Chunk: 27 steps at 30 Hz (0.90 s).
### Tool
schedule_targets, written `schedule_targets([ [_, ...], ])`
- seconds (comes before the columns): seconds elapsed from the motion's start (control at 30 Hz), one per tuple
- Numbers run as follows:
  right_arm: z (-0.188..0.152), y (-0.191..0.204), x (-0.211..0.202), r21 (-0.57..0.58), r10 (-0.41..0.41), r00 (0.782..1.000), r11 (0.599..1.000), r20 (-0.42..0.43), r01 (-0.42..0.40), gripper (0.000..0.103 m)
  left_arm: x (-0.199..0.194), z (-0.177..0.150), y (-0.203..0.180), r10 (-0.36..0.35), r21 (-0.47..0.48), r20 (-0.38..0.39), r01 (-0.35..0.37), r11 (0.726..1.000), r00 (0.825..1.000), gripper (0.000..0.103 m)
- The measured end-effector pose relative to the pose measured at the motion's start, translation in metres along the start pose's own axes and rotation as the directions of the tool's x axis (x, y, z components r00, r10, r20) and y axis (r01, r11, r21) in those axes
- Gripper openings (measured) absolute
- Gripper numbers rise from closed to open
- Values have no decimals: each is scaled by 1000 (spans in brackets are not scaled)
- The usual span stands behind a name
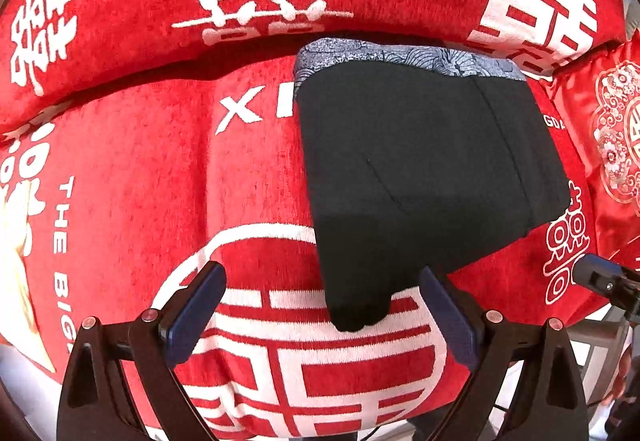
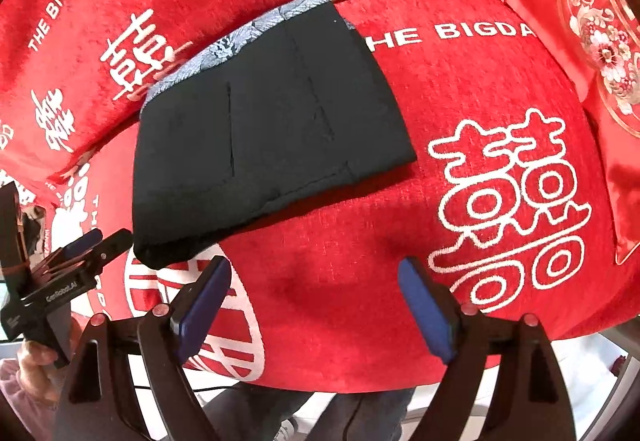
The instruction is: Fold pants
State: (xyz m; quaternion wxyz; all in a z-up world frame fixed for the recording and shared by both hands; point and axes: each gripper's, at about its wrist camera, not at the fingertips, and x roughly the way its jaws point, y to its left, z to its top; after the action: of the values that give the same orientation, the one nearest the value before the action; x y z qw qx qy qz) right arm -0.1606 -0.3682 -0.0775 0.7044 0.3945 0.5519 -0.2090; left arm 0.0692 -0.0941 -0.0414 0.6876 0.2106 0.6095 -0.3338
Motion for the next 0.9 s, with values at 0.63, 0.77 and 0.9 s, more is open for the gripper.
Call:
schedule_targets([
  [0.63, 61, -45, 10, -30, 48, 999, 998, -22, -48, 88, 19, 36, 25, 29, -125, -21, -31, 992, 999, 102],
  [0.77, 75, -60, 16, -25, 71, 997, 997, -31, -71, 88, 26, 47, 33, 38, -113, -31, -41, 993, 999, 102],
  [0.9, 87, -72, 26, -25, 90, 994, 996, -58, -91, 88, 42, 52, 32, 47, -72, -84, -53, 996, 995, 102],
])
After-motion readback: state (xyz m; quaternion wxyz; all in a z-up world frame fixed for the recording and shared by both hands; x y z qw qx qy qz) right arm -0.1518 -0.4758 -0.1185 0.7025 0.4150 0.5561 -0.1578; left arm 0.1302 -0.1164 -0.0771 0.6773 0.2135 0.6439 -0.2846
